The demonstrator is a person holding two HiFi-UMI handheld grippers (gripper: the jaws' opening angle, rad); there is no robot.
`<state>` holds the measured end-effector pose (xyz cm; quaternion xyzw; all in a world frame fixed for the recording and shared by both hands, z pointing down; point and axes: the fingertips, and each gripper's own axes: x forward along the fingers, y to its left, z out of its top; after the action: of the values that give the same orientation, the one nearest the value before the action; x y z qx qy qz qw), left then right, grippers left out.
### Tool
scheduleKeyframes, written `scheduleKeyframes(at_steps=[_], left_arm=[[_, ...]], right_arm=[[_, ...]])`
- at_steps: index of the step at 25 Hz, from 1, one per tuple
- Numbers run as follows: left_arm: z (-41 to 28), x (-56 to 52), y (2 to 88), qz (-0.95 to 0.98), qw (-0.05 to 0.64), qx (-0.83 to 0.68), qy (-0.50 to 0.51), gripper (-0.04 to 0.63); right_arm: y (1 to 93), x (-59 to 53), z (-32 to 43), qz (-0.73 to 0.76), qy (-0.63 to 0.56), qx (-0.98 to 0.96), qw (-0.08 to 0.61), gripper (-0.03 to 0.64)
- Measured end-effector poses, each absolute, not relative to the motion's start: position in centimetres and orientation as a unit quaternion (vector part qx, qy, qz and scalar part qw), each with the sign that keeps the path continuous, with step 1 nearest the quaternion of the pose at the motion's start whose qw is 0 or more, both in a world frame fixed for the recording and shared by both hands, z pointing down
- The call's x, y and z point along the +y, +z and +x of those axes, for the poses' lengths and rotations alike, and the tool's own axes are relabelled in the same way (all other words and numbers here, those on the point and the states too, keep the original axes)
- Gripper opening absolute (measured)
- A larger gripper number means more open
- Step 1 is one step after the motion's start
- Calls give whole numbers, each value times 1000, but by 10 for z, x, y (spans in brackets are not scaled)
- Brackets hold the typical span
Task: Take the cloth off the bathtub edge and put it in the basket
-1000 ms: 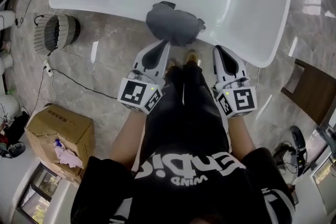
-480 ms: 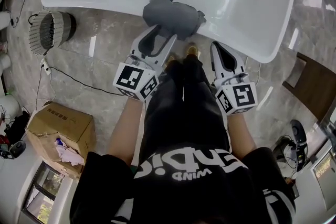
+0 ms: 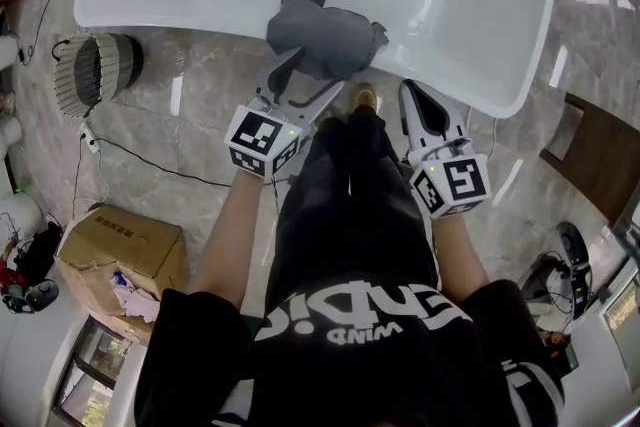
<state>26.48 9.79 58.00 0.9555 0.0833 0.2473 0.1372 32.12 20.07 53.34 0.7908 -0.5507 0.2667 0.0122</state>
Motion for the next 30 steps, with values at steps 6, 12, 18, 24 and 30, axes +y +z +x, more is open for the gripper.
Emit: scheduleKeyframes(at_steps=[6, 12, 18, 24, 30], left_arm=[[272, 100, 640, 930, -5, 158, 333, 324], [281, 106, 707, 873, -141, 249, 396, 324], [287, 111, 766, 794, -249, 342, 436, 324], [288, 117, 808, 722, -312, 405, 466, 327], [295, 116, 823, 713, -310, 406, 480, 327]], right_arm=[[543, 203, 321, 791, 280, -545, 12, 14], [552, 208, 322, 789, 291, -541, 9, 14], [566, 216, 320, 789, 306, -532, 9, 14], [569, 224, 318, 787, 312, -532, 12, 14], [579, 240, 326, 795, 322, -513, 8, 14]])
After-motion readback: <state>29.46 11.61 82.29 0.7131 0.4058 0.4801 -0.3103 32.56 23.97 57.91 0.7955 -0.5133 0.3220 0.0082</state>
